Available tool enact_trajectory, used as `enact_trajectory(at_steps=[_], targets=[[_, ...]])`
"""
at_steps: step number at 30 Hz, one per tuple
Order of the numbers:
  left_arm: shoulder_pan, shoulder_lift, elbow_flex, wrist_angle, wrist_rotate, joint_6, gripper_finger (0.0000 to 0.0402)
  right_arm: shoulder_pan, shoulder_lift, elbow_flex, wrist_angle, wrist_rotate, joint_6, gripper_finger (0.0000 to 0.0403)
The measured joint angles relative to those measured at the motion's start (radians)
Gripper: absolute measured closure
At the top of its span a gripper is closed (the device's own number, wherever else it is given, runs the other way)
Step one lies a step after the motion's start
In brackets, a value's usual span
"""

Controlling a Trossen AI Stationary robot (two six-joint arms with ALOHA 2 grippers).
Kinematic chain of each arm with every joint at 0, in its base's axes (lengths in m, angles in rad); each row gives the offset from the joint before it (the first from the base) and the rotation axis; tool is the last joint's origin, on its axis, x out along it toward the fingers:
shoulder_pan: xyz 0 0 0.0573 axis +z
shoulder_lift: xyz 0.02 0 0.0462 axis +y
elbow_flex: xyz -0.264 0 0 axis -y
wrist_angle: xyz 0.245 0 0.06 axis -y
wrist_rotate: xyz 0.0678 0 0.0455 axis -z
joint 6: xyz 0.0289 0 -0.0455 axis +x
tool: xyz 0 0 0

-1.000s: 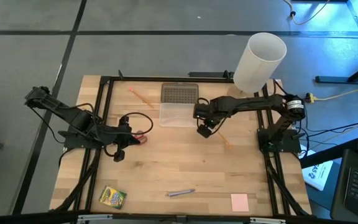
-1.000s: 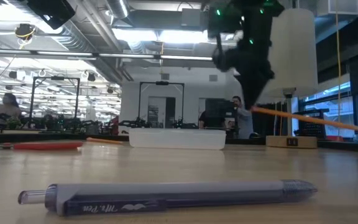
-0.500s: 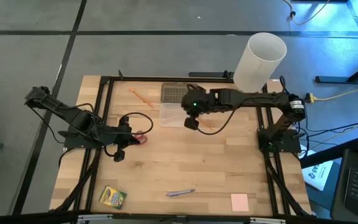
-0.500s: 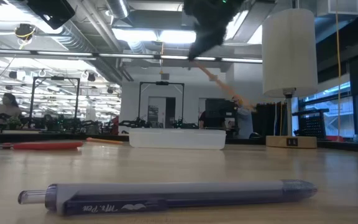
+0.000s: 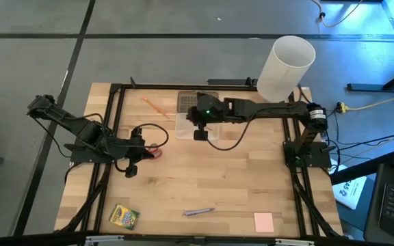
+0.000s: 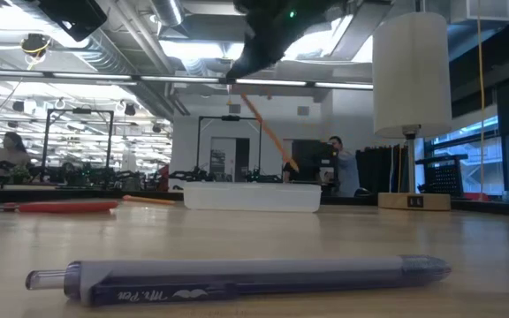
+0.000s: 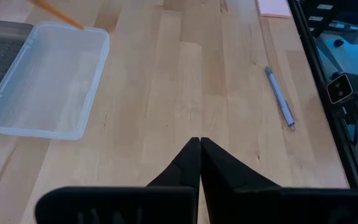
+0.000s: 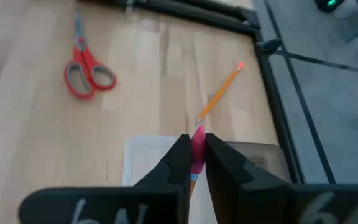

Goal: Pack school essentials
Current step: Put the right orange pencil into the black supply box

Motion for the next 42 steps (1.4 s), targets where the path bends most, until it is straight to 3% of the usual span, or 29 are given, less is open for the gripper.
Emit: enact_trajectory(at_steps=[9,13,39,42], targets=[[0.0,0.0,0.0,-0.001,0.0,0.0,0.04,-0.041,0.093,0.0,0.009,-0.002,0.0,0.0366],[0.0,0.0,0.0,0.0,0.0,0.0,0.0396,-0.051,0.119,0.0,0.006,-0.049,0.003,0.0366],[0.0,0.0,0.0,-0.001,0.001,0.0,0.0394,-0.052,0.138,0.0,-0.1,-0.074,0.025,0.0366],[0.0,0.0,0.0,-0.001,0.001,0.0,0.0397,-0.055,0.149,0.0,-0.101,-0.12,0.025,0.0366]])
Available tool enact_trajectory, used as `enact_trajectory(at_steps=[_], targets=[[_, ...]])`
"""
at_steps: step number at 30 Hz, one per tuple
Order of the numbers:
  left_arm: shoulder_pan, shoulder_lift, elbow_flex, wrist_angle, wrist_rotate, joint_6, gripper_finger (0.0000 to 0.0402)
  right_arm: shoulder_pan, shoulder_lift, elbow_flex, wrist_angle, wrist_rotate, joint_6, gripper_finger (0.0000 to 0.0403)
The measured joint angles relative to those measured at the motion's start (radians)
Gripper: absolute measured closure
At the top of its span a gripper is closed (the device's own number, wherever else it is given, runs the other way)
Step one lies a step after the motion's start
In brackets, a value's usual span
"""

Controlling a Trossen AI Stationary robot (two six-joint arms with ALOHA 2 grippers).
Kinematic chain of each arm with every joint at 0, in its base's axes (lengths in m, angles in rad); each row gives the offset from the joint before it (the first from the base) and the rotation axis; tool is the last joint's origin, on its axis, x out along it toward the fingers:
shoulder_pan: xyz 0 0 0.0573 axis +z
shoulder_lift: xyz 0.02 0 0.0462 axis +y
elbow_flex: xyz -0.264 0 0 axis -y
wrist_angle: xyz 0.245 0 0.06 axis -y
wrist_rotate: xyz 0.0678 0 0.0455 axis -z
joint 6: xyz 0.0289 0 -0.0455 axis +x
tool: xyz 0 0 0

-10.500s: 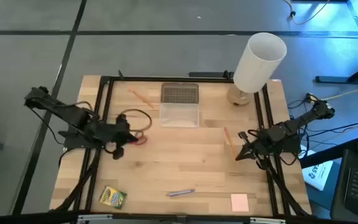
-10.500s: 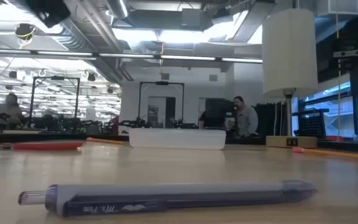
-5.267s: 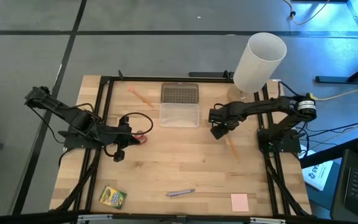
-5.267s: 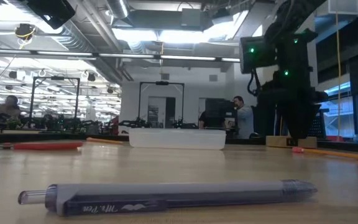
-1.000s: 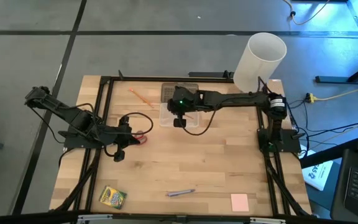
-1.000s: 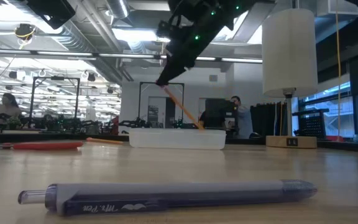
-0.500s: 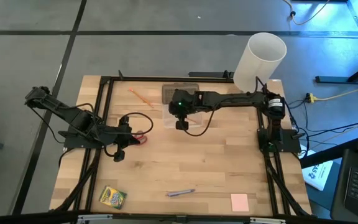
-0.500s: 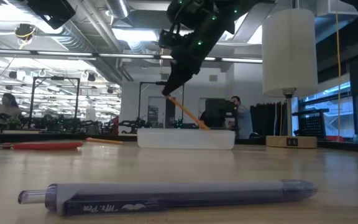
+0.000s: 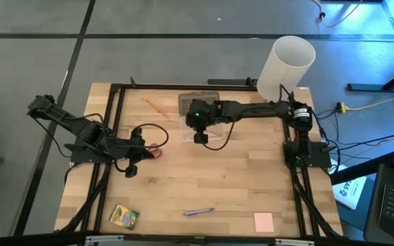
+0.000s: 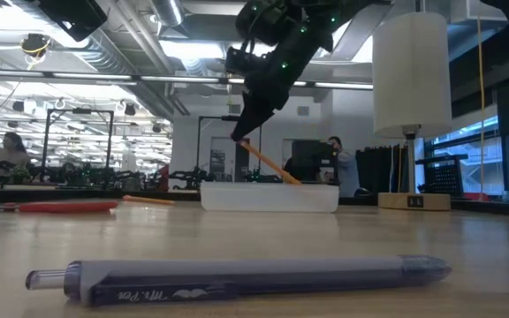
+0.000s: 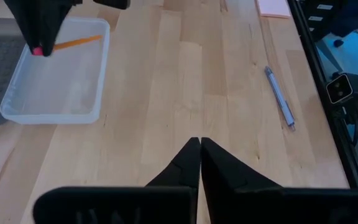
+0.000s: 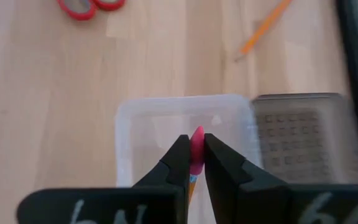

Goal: Pack school essentials
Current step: Put the right orange pencil into the black supply box

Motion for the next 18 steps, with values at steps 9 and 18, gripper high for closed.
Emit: enact_trajectory(at_steps=[9,18], targets=[[0.0,0.0,0.0,0.0,0.0,0.0,0.0393,0.0,0.051,0.001,0.016,-0.05,-0.003,0.0366],[0.0,0.0,0.0,0.0,0.0,0.0,0.0399,-0.008,0.076,0.001,0.022,-0.052,-0.004,0.0366]])
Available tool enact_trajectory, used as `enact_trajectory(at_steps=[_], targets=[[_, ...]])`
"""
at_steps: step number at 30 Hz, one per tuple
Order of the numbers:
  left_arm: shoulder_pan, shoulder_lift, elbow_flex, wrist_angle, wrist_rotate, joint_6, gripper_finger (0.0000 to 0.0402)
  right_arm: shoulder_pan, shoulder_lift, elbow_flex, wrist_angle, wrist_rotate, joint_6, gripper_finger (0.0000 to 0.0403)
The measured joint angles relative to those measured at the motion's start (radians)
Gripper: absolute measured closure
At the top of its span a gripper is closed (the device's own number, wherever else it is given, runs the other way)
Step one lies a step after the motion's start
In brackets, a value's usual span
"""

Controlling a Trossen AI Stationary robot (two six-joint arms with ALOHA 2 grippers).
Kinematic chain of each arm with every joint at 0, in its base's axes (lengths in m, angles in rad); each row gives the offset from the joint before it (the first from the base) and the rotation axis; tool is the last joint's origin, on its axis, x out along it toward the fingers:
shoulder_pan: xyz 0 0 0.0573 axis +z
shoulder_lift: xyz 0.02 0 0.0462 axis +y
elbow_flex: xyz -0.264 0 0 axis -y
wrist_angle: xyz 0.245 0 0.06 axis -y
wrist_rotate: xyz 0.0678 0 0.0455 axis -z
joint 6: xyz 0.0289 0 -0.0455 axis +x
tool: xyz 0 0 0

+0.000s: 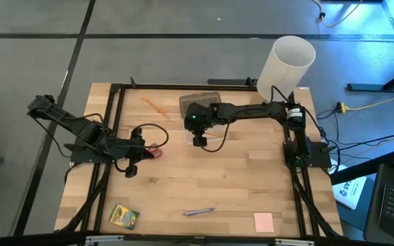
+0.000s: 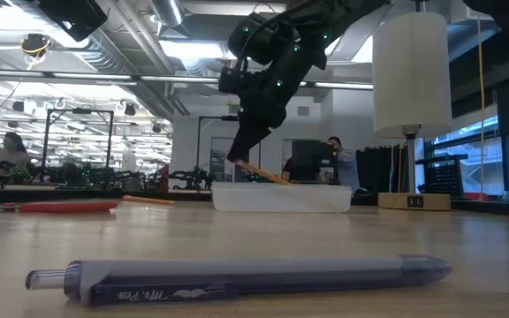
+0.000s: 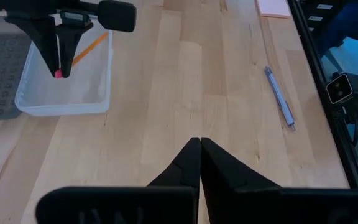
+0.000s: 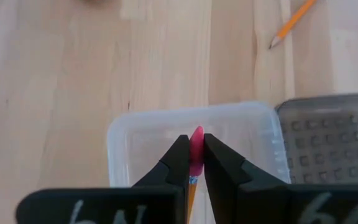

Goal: Pack school essentials
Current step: Put the right orange pencil into the black supply box, then put the blue pen into the black supply box

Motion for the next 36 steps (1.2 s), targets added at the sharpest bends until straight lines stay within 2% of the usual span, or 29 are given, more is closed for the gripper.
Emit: enact_trajectory(at_steps=[19,31,36], targets=[[0.0,0.0,0.0,0.0,0.0,0.0,0.0397,0.0,0.111,0.0,0.008,0.002,0.0,0.0363],[0.0,0.0,0.0,0.0,0.0,0.0,0.04,0.0,0.111,0.0,0.01,-0.004,0.008,0.0289],[0.0,0.0,0.0,0.0,0.0,0.0,0.0393,0.0,0.11,0.008,-0.032,-0.004,0.028,0.0275]])
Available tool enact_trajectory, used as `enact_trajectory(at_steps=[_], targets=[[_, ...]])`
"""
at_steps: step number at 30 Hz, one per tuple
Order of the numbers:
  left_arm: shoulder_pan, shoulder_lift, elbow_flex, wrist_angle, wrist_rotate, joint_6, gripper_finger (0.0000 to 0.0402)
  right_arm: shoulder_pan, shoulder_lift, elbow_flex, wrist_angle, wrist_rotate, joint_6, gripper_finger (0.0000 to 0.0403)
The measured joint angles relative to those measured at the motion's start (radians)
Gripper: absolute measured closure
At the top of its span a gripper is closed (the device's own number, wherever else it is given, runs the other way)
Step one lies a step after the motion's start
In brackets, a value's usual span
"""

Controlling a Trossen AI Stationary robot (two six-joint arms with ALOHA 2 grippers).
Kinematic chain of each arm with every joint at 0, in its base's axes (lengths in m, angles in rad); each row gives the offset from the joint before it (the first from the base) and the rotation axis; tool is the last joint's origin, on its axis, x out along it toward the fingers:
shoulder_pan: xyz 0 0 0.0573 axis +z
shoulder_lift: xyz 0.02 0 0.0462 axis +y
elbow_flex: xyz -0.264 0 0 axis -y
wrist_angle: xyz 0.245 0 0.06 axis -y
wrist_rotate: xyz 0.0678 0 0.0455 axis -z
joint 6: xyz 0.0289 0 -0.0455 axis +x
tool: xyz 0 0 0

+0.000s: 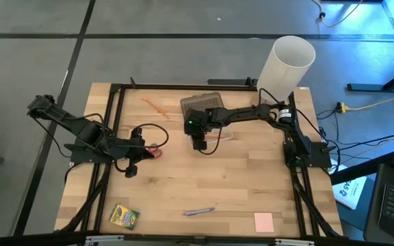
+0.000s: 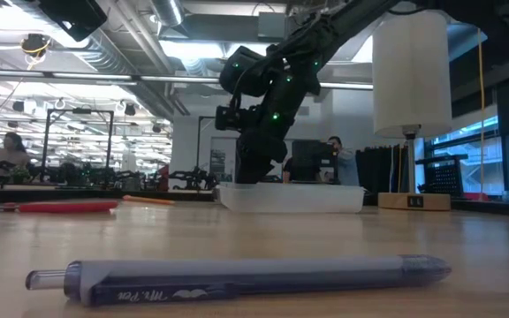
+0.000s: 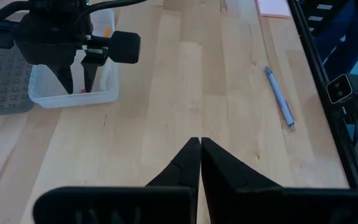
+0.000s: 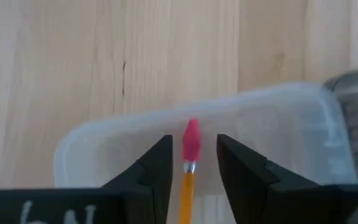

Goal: Pack school essentials
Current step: Put the blue pen into the black supply box

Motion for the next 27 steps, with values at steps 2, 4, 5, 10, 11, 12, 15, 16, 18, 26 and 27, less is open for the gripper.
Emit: enact_trajectory(at_steps=[2,4,5,10,11,12,15,16,18,26,27], targets=[[0.0,0.0,0.0,0.0,0.0,0.0,0.0393,0.0,0.0,0.025,-0.044,0.008,0.002,0.0275],[0.0,0.0,0.0,0.0,0.0,-0.001,0.0395,0.0,-0.002,0.064,-0.109,0.018,0.003,0.0275],[0.0,0.0,0.0,0.0,0.0,-0.001,0.0397,0.0,-0.003,0.086,-0.145,0.018,0.003,0.0274],[0.0,0.0,0.0,0.0,0.0,-0.001,0.0399,0.004,-0.015,0.171,-0.255,0.018,0.002,0.0274],[0.0,0.0,0.0,0.0,0.0,-0.001,0.0398,0.008,-0.023,0.184,-0.265,0.018,0.002,0.0274],[-0.001,0.0,0.0,0.0,0.0,-0.001,0.0397,0.015,-0.032,0.195,-0.271,0.02,0.001,0.0274],[-0.001,0.0,0.0,0.0,0.0,-0.001,0.0398,0.048,-0.071,0.202,-0.301,0.019,-0.002,0.0274],[-0.001,0.0,0.0,0.0,0.0,-0.001,0.0399,0.062,-0.086,0.202,-0.301,0.017,-0.002,0.0274],[-0.004,0.0,0.0,0.0,0.0,-0.001,0.04,0.095,-0.117,0.203,-0.32,0.019,-0.002,0.0274],[-0.057,0.0,0.0,0.001,-0.002,-0.013,0.04,0.3,-0.175,0.204,-0.363,0.059,-0.025,0.0274],[-0.066,0.003,0.0,0.005,-0.009,-0.023,0.04,0.327,-0.175,0.204,-0.361,0.058,-0.026,0.0274]])
